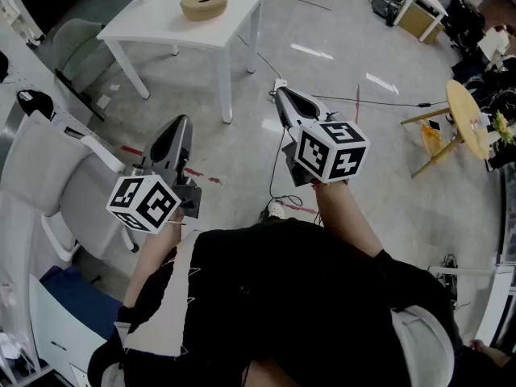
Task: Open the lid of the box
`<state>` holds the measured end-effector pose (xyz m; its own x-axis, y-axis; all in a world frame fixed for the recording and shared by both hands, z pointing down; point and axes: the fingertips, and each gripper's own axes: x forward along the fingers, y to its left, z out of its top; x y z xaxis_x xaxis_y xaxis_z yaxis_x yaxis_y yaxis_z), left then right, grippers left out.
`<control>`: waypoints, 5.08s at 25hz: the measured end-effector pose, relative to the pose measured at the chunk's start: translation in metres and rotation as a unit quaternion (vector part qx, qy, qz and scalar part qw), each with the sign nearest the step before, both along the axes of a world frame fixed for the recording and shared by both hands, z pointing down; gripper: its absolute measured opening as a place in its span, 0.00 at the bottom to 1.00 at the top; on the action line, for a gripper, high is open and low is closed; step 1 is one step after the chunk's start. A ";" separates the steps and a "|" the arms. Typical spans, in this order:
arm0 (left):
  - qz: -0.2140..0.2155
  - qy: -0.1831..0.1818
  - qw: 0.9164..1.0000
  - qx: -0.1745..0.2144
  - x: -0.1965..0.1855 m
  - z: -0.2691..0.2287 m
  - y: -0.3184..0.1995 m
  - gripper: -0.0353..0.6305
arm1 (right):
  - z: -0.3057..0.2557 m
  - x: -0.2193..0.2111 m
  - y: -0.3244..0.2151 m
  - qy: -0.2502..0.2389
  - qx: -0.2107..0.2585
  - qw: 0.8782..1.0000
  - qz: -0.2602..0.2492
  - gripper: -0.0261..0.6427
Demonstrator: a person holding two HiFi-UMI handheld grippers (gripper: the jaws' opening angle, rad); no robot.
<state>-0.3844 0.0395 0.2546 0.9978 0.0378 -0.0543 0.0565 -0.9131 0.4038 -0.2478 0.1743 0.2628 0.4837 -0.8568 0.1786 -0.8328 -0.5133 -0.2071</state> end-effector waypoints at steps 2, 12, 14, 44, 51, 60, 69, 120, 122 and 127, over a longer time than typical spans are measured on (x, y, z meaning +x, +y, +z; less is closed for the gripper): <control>0.000 0.000 1.000 -0.002 0.007 0.000 0.000 0.07 | 0.000 0.006 -0.001 0.001 -0.001 1.000 -0.001 0.04; -0.007 -0.004 1.000 -0.009 0.055 0.006 0.003 0.07 | 0.004 0.054 0.001 -0.003 0.010 1.000 -0.012 0.04; -0.011 0.000 1.000 -0.008 0.071 0.006 0.005 0.07 | 0.005 0.069 0.003 -0.005 0.015 1.000 -0.018 0.04; -0.037 -0.038 0.997 -0.053 0.211 0.072 0.017 0.07 | 0.093 0.201 0.005 -0.110 -0.003 0.992 -0.067 0.04; -0.022 -0.039 0.997 -0.057 0.249 0.083 -0.017 0.07 | 0.104 0.238 -0.026 -0.132 -0.004 0.990 -0.047 0.04; -0.010 -0.058 0.996 -0.061 0.310 0.101 -0.064 0.07 | 0.122 0.290 -0.058 -0.153 -0.023 0.988 -0.024 0.04; -0.021 -0.059 0.995 -0.075 0.353 0.109 -0.108 0.07 | 0.138 0.335 -0.107 -0.185 -0.024 0.982 -0.036 0.04; -0.209 -0.031 0.973 -0.091 0.444 0.083 -0.293 0.07 | 0.119 0.510 -0.352 -0.262 0.011 0.948 -0.179 0.04; -0.227 -0.030 0.969 -0.097 0.447 0.084 -0.297 0.07 | 0.122 0.516 -0.363 -0.266 0.004 0.944 -0.196 0.04; -0.268 -0.031 0.958 -0.097 0.446 0.097 -0.310 0.07 | 0.144 0.525 -0.390 -0.287 -0.014 0.931 -0.227 0.04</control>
<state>0.0614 -0.2707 0.3512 0.8722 -0.4864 0.0513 -0.4296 -0.7118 0.5557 0.2770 -0.2156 0.4069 -0.1088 -0.9410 0.3206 -0.7221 -0.1468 -0.6761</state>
